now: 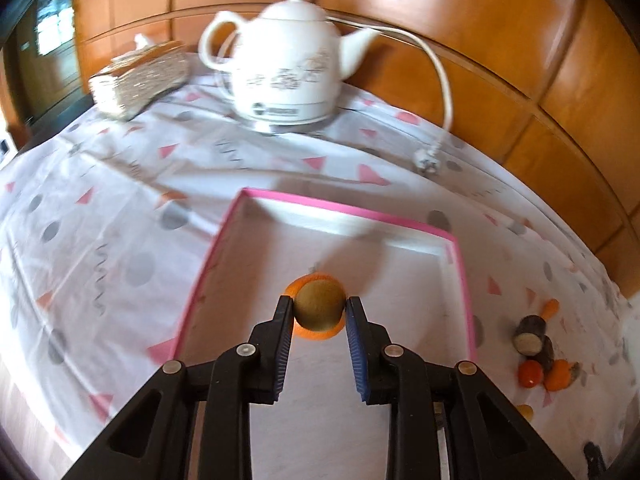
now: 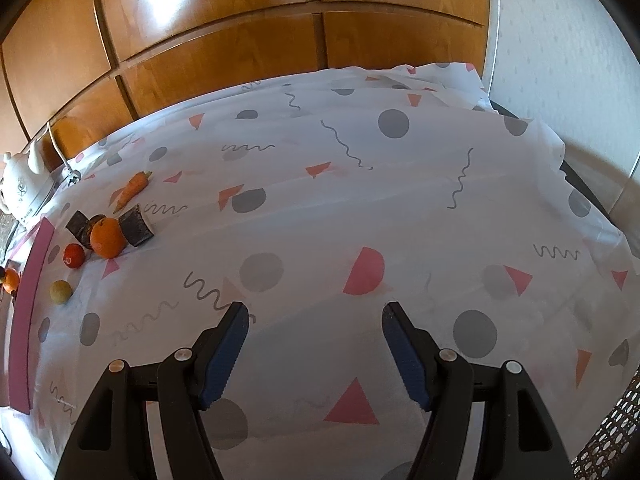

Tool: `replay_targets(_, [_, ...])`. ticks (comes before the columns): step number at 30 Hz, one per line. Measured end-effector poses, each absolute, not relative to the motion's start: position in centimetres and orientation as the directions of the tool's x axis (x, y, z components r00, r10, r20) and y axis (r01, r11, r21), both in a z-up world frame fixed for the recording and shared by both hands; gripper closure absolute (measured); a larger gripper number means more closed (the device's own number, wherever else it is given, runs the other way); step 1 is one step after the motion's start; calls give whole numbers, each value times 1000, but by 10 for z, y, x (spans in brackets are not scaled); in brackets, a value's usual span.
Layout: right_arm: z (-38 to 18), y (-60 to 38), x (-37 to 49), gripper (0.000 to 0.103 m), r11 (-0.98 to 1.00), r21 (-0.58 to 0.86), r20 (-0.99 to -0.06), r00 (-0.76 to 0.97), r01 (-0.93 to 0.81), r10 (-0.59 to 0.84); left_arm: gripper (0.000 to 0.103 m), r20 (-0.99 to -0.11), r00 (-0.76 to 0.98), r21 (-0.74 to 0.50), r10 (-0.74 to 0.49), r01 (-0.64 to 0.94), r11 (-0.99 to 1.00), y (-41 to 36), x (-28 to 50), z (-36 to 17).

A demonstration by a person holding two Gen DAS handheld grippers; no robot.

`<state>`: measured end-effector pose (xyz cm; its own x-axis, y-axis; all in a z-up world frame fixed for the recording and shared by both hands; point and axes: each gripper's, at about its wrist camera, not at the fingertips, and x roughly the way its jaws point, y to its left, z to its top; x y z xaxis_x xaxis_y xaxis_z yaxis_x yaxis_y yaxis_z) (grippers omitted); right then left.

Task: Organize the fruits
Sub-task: 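Place the yellow fruit in the tray and open the left gripper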

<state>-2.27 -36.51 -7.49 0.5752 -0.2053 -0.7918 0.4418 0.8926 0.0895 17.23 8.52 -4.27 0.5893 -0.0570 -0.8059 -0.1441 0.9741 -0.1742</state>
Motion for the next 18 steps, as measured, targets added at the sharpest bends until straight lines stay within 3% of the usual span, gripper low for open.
replay_targets(5, [-76, -363, -24, 33, 894, 86, -794, 573, 439, -204, 65, -793, 609, -168, -26, -176, 970, 92, 151, -41])
replay_targets(8, [-76, -363, -25, 33, 894, 87, -794, 573, 439, -204, 49, -784, 620, -173, -11, -202, 964, 95, 140, -41])
replay_targets(14, [-76, -360, -26, 33, 898, 89, -791, 579, 432, -200, 46, -784, 621, -160, 0, -202, 966, 93, 113, -41])
replay_targets(18, [-76, -358, -27, 33, 898, 92, -790, 581, 429, -197, 39, -784, 620, -149, 6, -198, 969, 90, 95, -40])
